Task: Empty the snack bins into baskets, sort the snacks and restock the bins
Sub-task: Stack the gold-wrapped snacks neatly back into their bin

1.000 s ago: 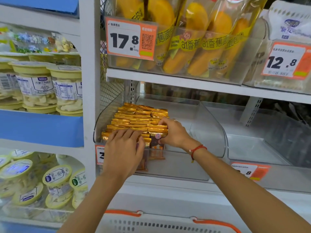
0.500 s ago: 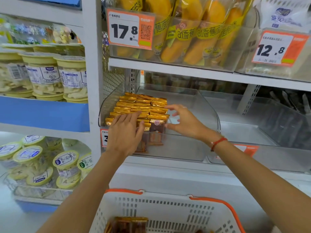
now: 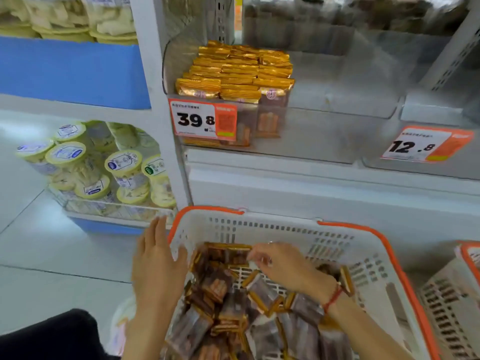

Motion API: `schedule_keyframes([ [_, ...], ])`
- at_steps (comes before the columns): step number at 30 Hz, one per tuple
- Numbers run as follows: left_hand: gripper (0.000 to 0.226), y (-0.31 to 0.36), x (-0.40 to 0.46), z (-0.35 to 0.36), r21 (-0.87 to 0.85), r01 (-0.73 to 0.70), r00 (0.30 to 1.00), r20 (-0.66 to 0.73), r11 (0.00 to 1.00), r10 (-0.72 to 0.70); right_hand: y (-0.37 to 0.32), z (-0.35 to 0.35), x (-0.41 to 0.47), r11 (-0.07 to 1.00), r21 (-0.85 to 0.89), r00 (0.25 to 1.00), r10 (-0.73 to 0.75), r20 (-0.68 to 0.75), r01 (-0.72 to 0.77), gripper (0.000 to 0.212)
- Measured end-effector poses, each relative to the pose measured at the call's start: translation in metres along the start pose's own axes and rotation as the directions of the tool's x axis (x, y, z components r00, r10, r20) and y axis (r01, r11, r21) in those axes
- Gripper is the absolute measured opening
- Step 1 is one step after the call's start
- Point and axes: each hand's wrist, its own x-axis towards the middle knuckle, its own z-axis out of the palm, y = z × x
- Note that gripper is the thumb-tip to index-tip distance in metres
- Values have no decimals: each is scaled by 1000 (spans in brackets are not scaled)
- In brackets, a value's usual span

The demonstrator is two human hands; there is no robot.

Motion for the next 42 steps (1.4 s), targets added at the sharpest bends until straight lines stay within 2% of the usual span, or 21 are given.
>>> schedule_keyframes([
  [3,66,-29,-18,24,56,144,983,108,988,-150,5,79,15,997,65,987,41,158,-52,29],
  [6,64,-33,-25,35,58,187,977,92,981,-192,3,139,34,986,107,940,86,330,-128,59],
  [9,64,-27,-26,39,72,213,975,50,974,-217,8,173,53,976,107,949,156,276,-191,79],
  [14,66,-25,-27,45,108,195,980,18,975,-198,18,194,70,946,-23,925,320,202,-323,89],
  [16,65,-24,-27,46,103,207,978,-5,973,-208,21,191,74,948,-86,937,317,146,-307,85],
  [19,63,-28,-25,49,92,176,982,-85,980,-168,30,180,73,961,47,956,263,131,-271,80],
  [21,59,-24,-23,50,56,63,980,-190,996,-52,37,164,64,954,170,968,238,82,-248,69],
  [23,45,-11,-23,47,0,-56,969,-240,998,55,39,142,49,941,267,978,209,30,-209,50],
  [25,27,2,-24,44,-110,-47,989,-142,993,31,42,121,30,930,320,982,190,4,-181,29],
  [27,26,1,-26,51,-50,82,984,164,995,-73,46,109,13,921,343,982,190,23,-186,20],
  [28,31,-2,-27,57,-12,178,927,339,984,-163,48,107,6,922,343,983,183,21,-179,18],
  [29,39,-5,-29,63,-37,324,832,487,945,-266,49,107,0,923,347,983,183,-12,-168,17],
  [30,49,-3,-32,65,-105,506,707,620,856,-341,48,107,-5,915,375,979,190,-77,-148,15],
  [31,60,-3,-35,69,-131,661,564,736,739,-374,43,107,-9,902,419,969,188,-159,-106,13],
  [32,69,-1,-39,70,-123,749,444,823,651,-355,35,107,-12,888,457,959,165,-230,-43,13],
  [33,73,-2,-40,73,-136,785,392,865,605,-314,24,104,-15,875,482,955,118,-270,28,14],
  [34,70,-3,-40,75,-189,801,400,875,568,-273,14,103,-17,865,494,958,59,-282,92,16],
  [37,45,-11,-33,79,-419,754,602,750,506,-275,-2,100,-16,855,477,965,-90,-246,201,22],
  [39,40,-12,-29,76,-492,702,677,685,514,-269,4,101,-5,905,410,981,-42,-191,118,27],
  [40,37,-11,-28,73,-536,686,700,671,491,-244,10,106,1,941,338,989,29,-143,21,32],
  [42,32,-7,-26,68,-584,686,705,681,435,-198,25,123,14,977,135,986,164,36,-167,53],
])
